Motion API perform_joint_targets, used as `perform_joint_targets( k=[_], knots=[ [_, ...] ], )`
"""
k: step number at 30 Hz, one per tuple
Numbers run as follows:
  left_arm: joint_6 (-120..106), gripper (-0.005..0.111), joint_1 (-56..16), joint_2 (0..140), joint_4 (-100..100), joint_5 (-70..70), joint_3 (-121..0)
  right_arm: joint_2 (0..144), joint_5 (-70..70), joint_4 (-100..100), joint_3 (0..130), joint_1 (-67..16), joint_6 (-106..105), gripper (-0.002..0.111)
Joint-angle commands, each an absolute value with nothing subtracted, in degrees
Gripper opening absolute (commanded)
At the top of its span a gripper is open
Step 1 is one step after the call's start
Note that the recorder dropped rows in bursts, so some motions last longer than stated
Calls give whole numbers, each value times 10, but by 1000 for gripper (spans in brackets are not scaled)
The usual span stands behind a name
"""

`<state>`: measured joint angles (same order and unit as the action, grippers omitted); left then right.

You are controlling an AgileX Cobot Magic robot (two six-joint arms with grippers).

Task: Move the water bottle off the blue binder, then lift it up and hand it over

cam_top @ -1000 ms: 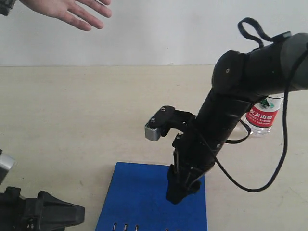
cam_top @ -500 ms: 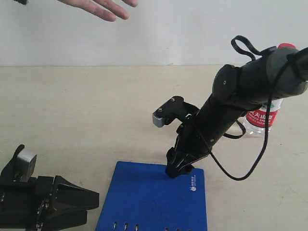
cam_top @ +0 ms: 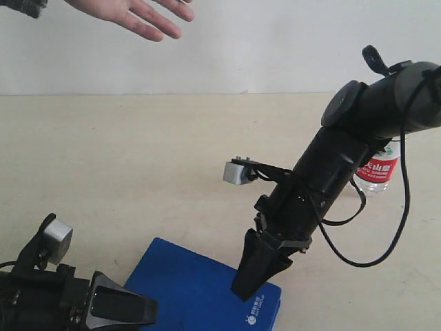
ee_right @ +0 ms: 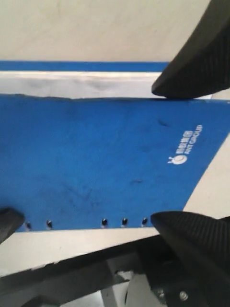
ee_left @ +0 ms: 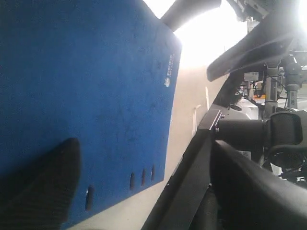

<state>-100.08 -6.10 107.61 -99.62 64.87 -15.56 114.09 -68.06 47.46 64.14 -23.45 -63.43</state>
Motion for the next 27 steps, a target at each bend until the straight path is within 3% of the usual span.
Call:
perform_joint_targets(
  k=[1,5,10,27],
  knots=[
    [-1020,71,-66,1080,-999,658,-157,1138,-700,510,647,-234,-634,61],
    [-1021,71,-66,1080,-999,655,-158,1138,-700,539,647,-235,-628,55],
    [-1021,71,-66,1080,-999,679,-168,1138,-700,550,647,-243,-620,30],
    [-1032,71,-66,1080,-999,694,-221,1139,-700,567,647,-296,-650,30]
  ],
)
